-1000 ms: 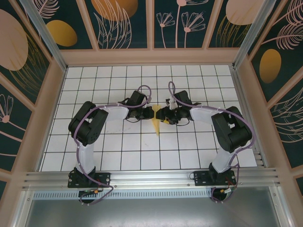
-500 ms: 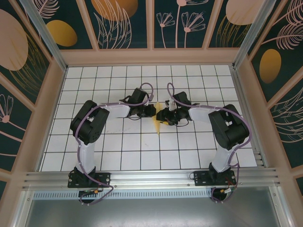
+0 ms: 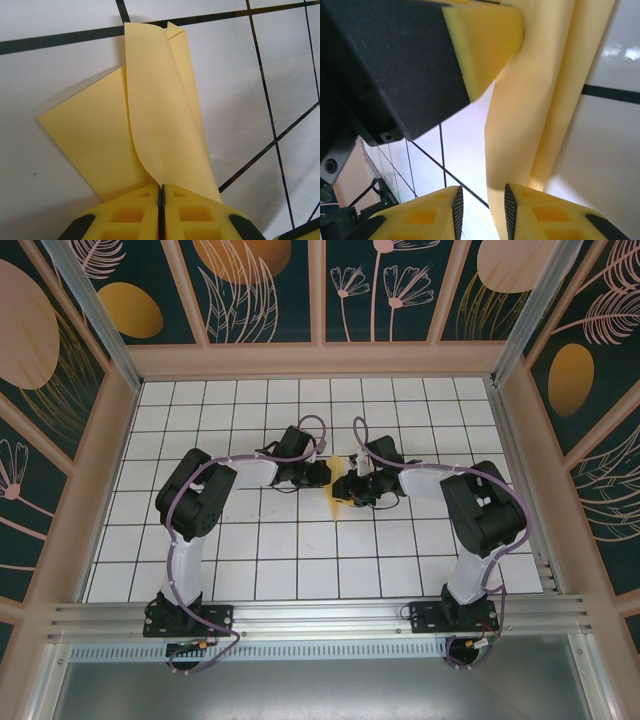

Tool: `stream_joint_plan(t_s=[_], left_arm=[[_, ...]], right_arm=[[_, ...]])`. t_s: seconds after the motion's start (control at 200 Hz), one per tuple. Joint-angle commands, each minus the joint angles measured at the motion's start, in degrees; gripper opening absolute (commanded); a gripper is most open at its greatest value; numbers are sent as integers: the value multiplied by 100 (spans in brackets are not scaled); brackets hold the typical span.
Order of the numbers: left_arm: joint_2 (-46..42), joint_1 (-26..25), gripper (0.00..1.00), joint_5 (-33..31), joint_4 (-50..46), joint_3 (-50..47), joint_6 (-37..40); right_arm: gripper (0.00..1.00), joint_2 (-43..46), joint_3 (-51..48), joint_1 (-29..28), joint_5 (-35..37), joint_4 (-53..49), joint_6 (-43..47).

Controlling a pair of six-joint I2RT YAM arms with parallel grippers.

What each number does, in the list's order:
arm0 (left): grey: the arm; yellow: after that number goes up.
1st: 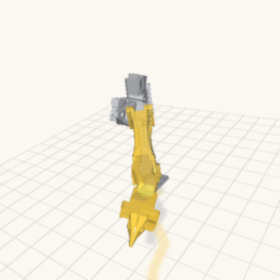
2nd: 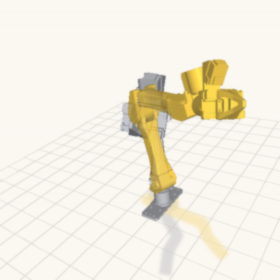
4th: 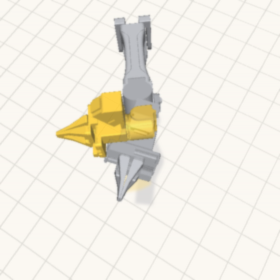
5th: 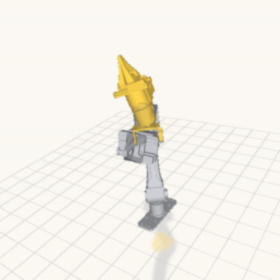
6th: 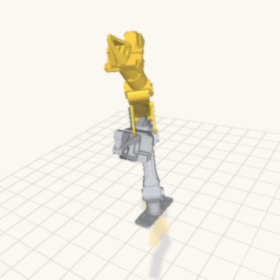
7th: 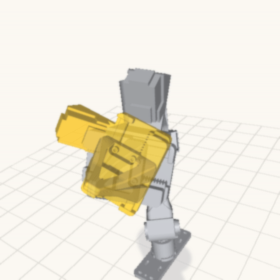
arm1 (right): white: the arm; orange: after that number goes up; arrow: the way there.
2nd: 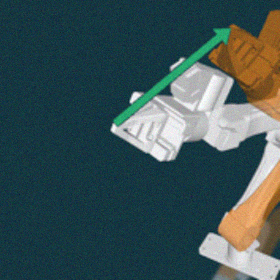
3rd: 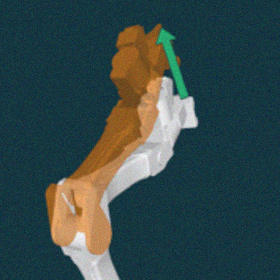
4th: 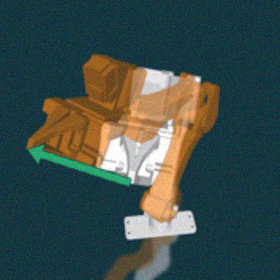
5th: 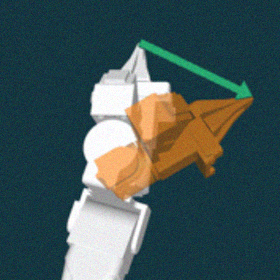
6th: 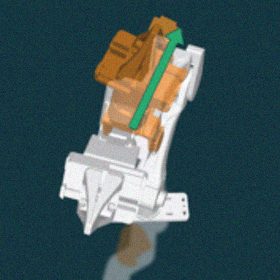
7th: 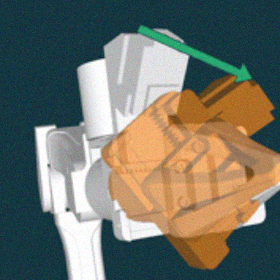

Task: Fold a paper plane with a square sheet of paper (fold left side to right side)
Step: Fold the wing for the fifth time at the center of the table.

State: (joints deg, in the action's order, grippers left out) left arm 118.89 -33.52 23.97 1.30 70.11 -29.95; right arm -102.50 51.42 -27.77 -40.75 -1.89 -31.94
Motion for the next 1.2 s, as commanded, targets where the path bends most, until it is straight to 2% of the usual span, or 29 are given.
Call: stream_joint_plan(t_s=[0.0, 0.545, 1.196], left_arm=[[216, 23, 12, -39, -117, 73, 138], [235, 27, 11, -76, -138, 80, 127], [257, 23, 11, -76, -156, 114, 141]], right_arm=[[31, 178, -153, -33, -218, 183, -48], [29, 353, -3, -95, -174, 1, 102], [28, -149, 136, -255, -215, 198, 15]])
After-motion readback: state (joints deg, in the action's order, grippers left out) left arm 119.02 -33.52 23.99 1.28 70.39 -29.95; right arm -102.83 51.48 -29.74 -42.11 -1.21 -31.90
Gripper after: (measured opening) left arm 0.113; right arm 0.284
